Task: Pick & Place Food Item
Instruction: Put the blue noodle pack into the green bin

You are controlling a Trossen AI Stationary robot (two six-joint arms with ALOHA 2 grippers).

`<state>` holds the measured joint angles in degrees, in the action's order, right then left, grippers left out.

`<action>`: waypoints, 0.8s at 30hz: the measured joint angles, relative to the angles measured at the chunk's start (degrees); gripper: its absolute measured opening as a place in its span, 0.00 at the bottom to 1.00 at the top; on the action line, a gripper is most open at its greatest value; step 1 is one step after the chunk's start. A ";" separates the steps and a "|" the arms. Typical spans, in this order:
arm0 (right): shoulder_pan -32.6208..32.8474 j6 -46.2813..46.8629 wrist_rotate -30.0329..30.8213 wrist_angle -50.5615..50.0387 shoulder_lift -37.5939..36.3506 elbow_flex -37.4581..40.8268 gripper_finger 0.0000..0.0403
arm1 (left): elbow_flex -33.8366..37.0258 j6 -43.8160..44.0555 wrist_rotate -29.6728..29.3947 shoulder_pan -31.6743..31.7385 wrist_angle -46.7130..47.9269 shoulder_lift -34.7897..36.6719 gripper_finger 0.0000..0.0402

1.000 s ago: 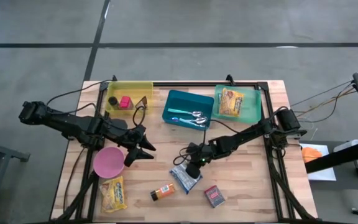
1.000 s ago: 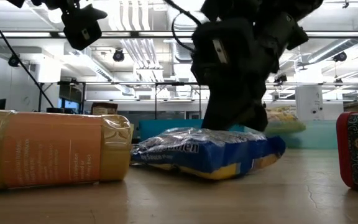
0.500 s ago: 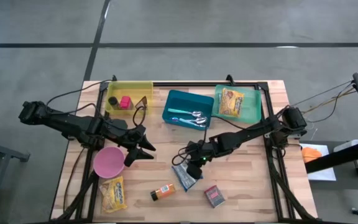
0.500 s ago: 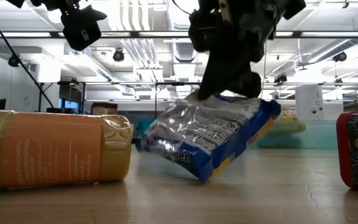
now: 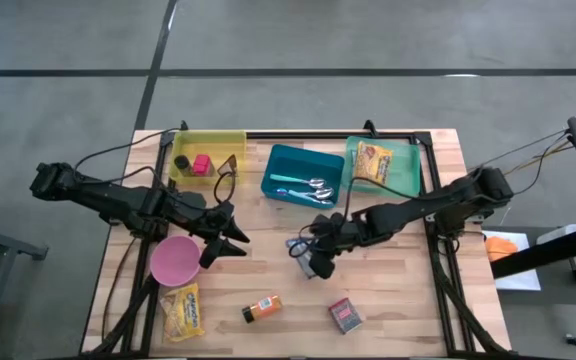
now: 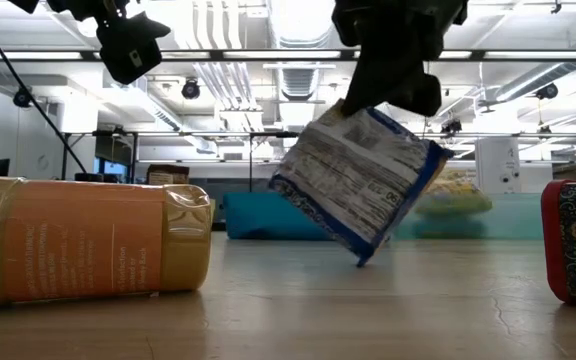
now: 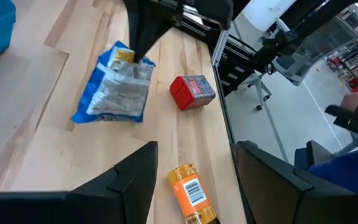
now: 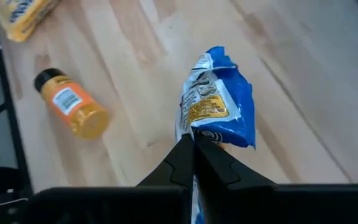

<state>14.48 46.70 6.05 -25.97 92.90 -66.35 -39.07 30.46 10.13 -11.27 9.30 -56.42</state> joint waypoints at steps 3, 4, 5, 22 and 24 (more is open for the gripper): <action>0.00 0.44 1.78 -1.93 -1.06 0.04 0.02 | 0.00 -0.23 0.00 0.05 0.04 0.00 0.55; 0.00 0.93 2.46 -2.25 -1.48 0.04 0.02 | 0.00 -0.26 0.00 0.07 0.06 0.00 0.55; 0.02 1.48 3.42 -2.93 -1.91 0.04 0.02 | 0.00 -0.30 0.00 0.07 0.09 0.00 0.55; -0.02 6.69 16.56 -16.53 -13.37 0.07 0.02 | 0.00 -0.37 0.00 0.11 1.04 0.09 0.55; -0.12 7.27 18.37 -18.51 -15.21 0.13 0.02 | 0.00 -0.37 0.00 0.11 0.85 0.09 0.55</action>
<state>14.36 53.98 24.41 -44.48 77.69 -66.22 -39.07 30.09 10.13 -11.16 10.15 -56.34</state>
